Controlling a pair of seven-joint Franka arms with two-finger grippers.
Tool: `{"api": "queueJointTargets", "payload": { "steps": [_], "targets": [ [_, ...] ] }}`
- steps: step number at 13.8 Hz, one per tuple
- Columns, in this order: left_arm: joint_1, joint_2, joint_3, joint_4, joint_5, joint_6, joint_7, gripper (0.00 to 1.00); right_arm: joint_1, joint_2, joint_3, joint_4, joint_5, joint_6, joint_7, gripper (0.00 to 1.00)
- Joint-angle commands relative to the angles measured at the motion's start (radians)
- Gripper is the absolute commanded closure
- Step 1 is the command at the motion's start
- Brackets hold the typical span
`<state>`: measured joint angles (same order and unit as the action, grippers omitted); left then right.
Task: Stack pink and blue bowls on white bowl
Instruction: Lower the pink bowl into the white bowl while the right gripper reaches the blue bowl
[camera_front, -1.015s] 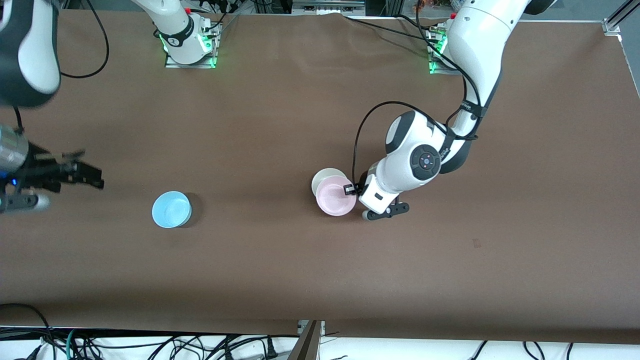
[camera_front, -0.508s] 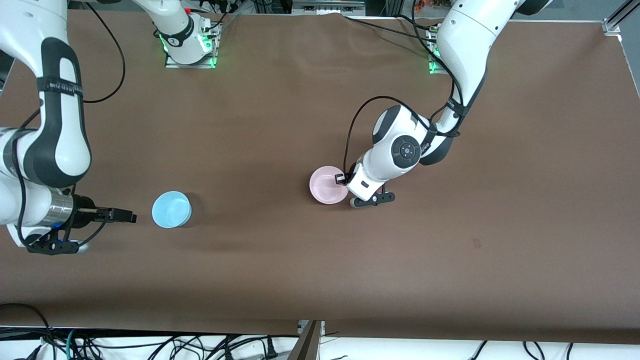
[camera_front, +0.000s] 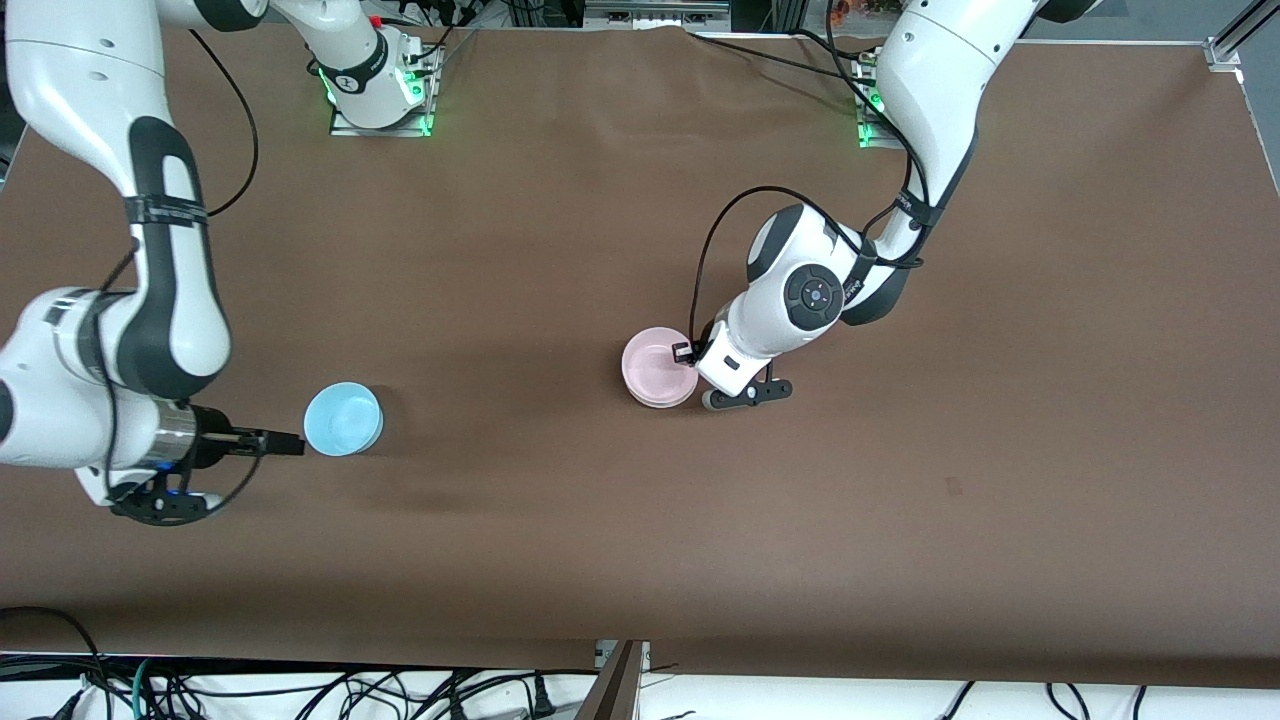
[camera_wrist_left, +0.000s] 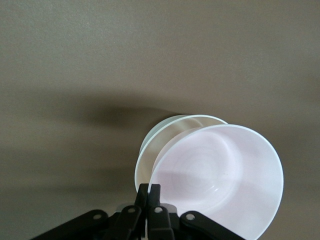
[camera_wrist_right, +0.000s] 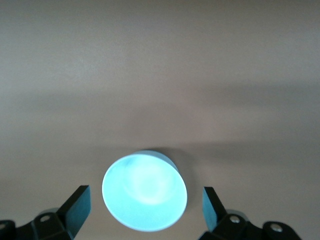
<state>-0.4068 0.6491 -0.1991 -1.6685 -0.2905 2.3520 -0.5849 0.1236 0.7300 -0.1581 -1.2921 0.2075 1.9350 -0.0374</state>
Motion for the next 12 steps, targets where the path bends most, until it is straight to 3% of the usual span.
{"api": "queueJointTargets", "payload": {
  "steps": [1,6,9,12],
  "targets": [
    [-0.001,-0.032,-0.002,-0.04,0.045,0.012,-0.013,1.0,0.07,0.029,0.0,-0.027,-0.078,0.105,0.132,0.01],
    [-0.003,-0.017,-0.008,-0.039,0.045,0.053,-0.015,1.0,0.159,0.071,0.0,-0.038,-0.08,0.174,0.28,0.02],
    [-0.004,-0.011,-0.006,-0.039,0.045,0.055,-0.013,1.0,0.15,0.062,-0.011,-0.049,-0.083,0.162,0.251,0.02],
    [-0.004,-0.008,-0.006,-0.039,0.047,0.055,-0.013,1.0,0.146,0.045,-0.067,-0.088,-0.086,0.162,0.148,0.02]
  ]
}}
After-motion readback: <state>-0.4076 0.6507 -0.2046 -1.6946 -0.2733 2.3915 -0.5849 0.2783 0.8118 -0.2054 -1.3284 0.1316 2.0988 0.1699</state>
